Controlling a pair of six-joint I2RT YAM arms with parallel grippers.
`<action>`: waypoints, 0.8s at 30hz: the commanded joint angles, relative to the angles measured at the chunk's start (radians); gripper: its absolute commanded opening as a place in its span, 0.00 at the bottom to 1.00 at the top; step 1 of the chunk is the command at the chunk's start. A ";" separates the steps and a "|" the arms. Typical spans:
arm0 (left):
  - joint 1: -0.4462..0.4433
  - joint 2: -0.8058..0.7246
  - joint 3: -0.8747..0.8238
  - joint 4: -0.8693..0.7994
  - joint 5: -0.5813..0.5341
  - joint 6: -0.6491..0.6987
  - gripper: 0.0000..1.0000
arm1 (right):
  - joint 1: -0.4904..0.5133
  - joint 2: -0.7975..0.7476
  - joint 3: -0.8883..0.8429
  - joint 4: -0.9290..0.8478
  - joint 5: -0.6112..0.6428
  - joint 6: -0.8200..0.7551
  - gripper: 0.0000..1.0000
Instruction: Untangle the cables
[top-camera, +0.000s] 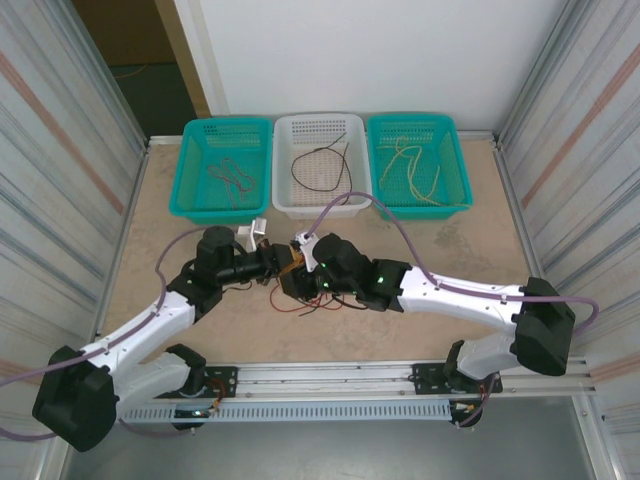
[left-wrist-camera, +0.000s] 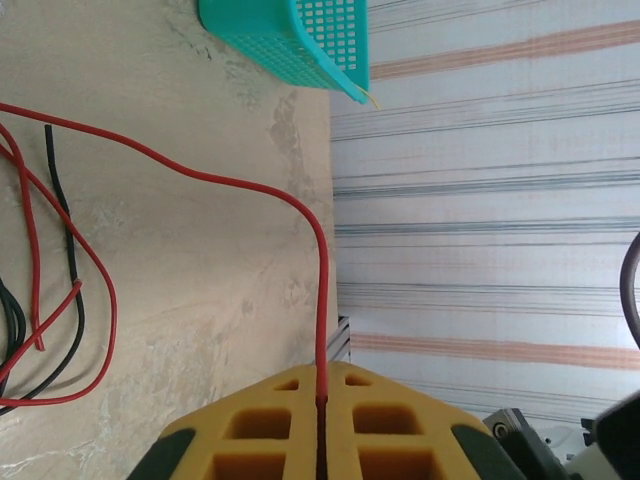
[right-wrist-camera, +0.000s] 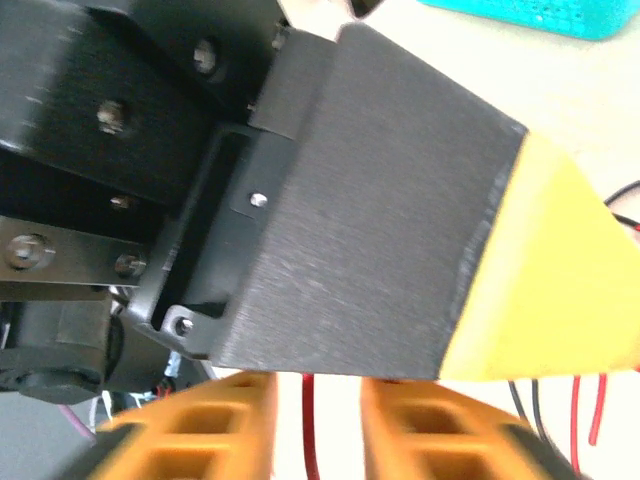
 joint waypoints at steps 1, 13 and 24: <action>0.002 -0.023 -0.007 0.026 0.000 0.021 0.00 | 0.003 -0.080 -0.010 -0.054 0.102 0.024 0.58; -0.001 -0.069 -0.002 0.059 -0.038 0.095 0.00 | -0.199 -0.214 0.003 -0.193 0.085 0.468 0.70; -0.014 -0.108 -0.002 0.066 -0.055 0.127 0.00 | -0.216 -0.084 0.034 -0.095 0.010 0.704 0.66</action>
